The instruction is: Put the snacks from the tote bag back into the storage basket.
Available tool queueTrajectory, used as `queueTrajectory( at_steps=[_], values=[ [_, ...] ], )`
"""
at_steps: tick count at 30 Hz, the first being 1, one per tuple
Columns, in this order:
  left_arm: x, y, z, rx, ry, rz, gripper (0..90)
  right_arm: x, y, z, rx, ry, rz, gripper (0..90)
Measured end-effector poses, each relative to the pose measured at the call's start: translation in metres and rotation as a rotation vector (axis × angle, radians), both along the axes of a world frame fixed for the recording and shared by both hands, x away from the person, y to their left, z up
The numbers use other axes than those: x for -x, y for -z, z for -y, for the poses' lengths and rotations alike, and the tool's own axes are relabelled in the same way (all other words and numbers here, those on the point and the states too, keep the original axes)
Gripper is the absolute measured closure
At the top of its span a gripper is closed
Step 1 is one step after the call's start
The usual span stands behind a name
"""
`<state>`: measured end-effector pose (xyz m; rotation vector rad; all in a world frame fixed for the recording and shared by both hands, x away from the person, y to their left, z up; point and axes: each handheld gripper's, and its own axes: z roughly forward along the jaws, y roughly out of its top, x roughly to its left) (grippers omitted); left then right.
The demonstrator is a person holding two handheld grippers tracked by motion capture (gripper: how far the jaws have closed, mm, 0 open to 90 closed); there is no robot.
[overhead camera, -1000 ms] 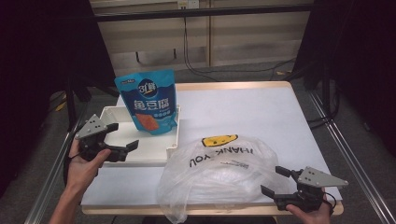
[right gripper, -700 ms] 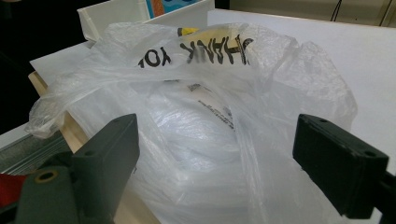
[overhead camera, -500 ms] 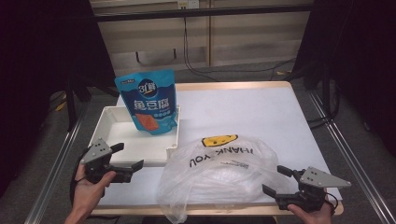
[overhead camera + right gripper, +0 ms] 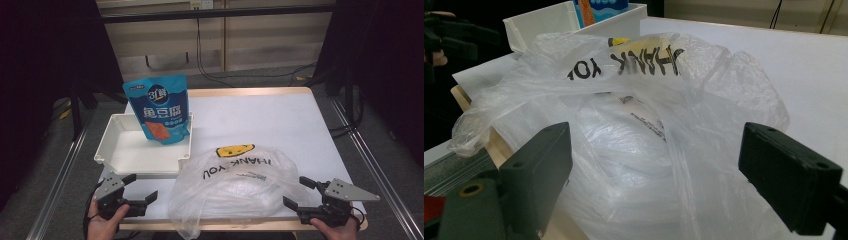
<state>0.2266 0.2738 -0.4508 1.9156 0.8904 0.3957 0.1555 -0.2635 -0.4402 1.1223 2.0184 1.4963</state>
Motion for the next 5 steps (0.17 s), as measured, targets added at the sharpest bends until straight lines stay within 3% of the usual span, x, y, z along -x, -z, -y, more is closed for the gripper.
queueTrajectory(
  at_steps=[2, 4, 5],
  values=[
    [0.0004, 0.0022, 0.0027, 0.011, 0.024, -0.004, 3.4, -0.0002, -0.0002, -0.0002, 0.002, 0.0, 0.0, 13.6],
    [-0.0023, 0.0007, 0.0, 0.102, 0.034, -0.036, 4.2, -0.0001, -0.0002, -0.0001, 0.001, 0.001, 0.002, 13.6],
    [-0.0025, -0.0004, -0.0008, 0.095, 0.016, -0.022, 4.2, 0.0002, -0.0004, 0.0005, 0.002, 0.007, 0.004, 13.6]
  ],
)
